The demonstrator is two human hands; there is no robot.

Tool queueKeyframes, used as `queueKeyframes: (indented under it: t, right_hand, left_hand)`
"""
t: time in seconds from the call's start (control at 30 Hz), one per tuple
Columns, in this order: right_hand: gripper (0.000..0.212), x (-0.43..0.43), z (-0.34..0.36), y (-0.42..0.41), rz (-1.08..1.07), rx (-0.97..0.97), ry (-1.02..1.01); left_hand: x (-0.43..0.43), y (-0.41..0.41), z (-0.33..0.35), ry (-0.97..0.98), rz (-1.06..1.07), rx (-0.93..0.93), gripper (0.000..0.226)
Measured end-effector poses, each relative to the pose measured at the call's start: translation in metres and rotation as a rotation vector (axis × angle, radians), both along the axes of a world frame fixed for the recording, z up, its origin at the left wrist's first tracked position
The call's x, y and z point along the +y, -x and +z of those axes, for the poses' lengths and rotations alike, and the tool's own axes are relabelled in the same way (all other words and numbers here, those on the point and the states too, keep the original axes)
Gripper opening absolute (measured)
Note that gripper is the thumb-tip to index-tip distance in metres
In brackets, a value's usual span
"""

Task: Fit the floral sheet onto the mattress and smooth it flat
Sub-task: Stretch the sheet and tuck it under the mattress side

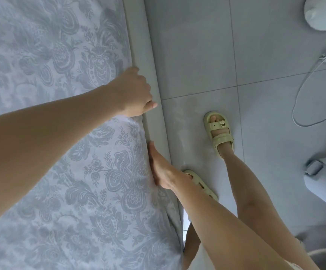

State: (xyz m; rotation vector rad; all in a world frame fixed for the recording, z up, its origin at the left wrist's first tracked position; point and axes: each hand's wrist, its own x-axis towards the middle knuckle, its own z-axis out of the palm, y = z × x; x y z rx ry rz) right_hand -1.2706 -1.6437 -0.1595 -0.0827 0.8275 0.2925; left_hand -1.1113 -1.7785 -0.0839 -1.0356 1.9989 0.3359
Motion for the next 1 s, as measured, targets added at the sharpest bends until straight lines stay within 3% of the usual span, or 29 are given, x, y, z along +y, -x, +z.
queueKeyframes:
  t: [0.1, 0.23, 0.4, 0.57, 0.83, 1.0]
  right_hand:
    - [0.081, 0.003, 0.01, 0.003, -0.018, 0.011, 0.035]
    - [0.09, 0.038, 0.027, 0.054, 0.042, 0.15, 0.072]
    - [0.069, 0.084, 0.046, 0.108, -0.156, 0.309, 0.188]
    - [0.041, 0.1, 0.053, 0.1, -0.251, 0.406, 0.417]
    - [0.042, 0.109, 0.04, 0.086, -0.147, 0.477, 0.585]
    - [0.036, 0.099, 0.054, 0.089, -0.287, 0.382, 0.457]
  left_hand:
    - [0.028, 0.004, 0.011, 0.024, 0.008, 0.224, 0.052]
    - [0.088, 0.034, 0.02, -0.106, 0.003, 0.375, 0.049]
    - [0.143, 0.06, 0.013, -0.104, 0.01, 0.292, 0.051]
    - [0.143, 0.09, 0.01, -0.08, 0.044, 0.084, 0.055]
    - [0.14, 0.085, 0.014, -0.078, 0.157, 0.083, 0.063]
    - [0.137, 0.086, 0.02, -0.087, 0.193, 0.077, 0.064]
